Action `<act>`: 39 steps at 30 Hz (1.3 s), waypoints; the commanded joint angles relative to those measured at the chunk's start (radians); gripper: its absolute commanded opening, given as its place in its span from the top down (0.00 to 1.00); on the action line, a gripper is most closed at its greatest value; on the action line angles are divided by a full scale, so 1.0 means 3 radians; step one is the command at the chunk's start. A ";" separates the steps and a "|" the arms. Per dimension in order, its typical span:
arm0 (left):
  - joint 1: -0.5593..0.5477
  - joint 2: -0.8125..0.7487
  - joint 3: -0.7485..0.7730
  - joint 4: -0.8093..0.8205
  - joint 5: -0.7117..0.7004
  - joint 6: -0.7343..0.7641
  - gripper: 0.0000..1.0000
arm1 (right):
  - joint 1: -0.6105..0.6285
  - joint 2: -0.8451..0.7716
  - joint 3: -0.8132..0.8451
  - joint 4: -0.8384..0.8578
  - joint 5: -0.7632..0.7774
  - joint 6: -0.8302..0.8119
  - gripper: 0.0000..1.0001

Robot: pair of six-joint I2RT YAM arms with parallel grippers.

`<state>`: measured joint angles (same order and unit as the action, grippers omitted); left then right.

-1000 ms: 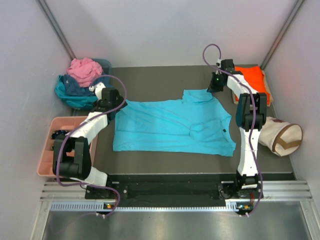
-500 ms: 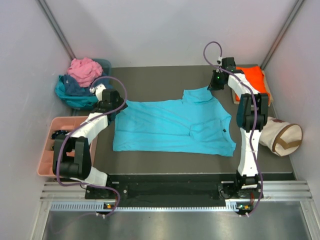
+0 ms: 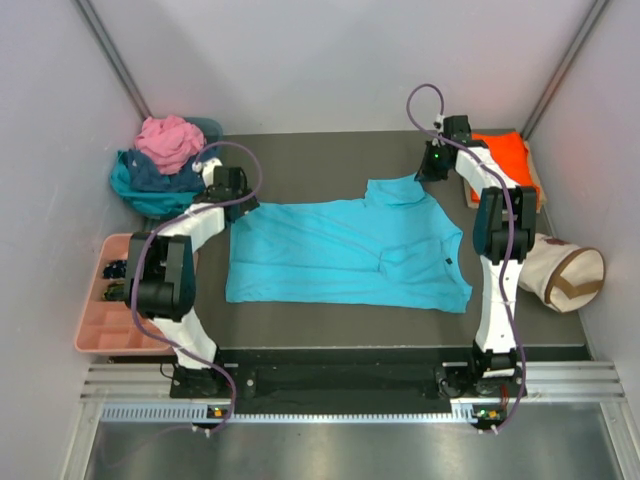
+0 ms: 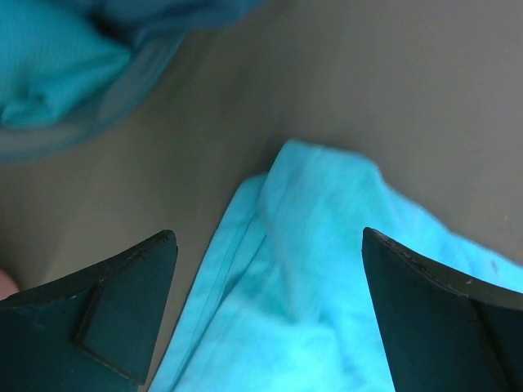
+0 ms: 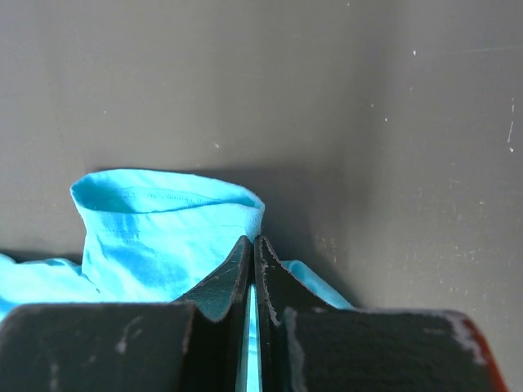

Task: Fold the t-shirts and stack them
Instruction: Fold the tshirt

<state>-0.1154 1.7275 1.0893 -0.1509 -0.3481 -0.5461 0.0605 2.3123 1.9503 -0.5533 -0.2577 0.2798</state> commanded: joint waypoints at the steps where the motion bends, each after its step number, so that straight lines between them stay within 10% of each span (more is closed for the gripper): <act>1: 0.0073 0.0234 0.0387 0.0104 0.0061 0.0214 0.01 | -0.0043 -0.0191 0.0018 0.0065 -0.0056 -0.0028 1.00; 23: 0.0190 0.1006 0.0869 0.0170 0.0802 0.0256 0.14 | -0.0063 -0.0125 0.0018 0.0060 -0.0077 -0.0012 1.00; 35: 0.0190 0.1017 0.0874 0.0176 0.0777 0.0271 1.00 | -0.0058 -0.0094 0.0013 0.0050 -0.0097 -0.0007 1.00; 39: 0.0190 0.0925 0.0874 0.0140 0.0802 0.0271 1.00 | -0.0063 -0.0099 0.0008 0.0050 -0.0102 -0.0012 1.00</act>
<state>-0.0616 2.0228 1.3289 -0.1127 -0.1112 -0.4698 0.0551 2.3123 1.9503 -0.5541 -0.2733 0.2802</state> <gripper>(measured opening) 0.023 0.007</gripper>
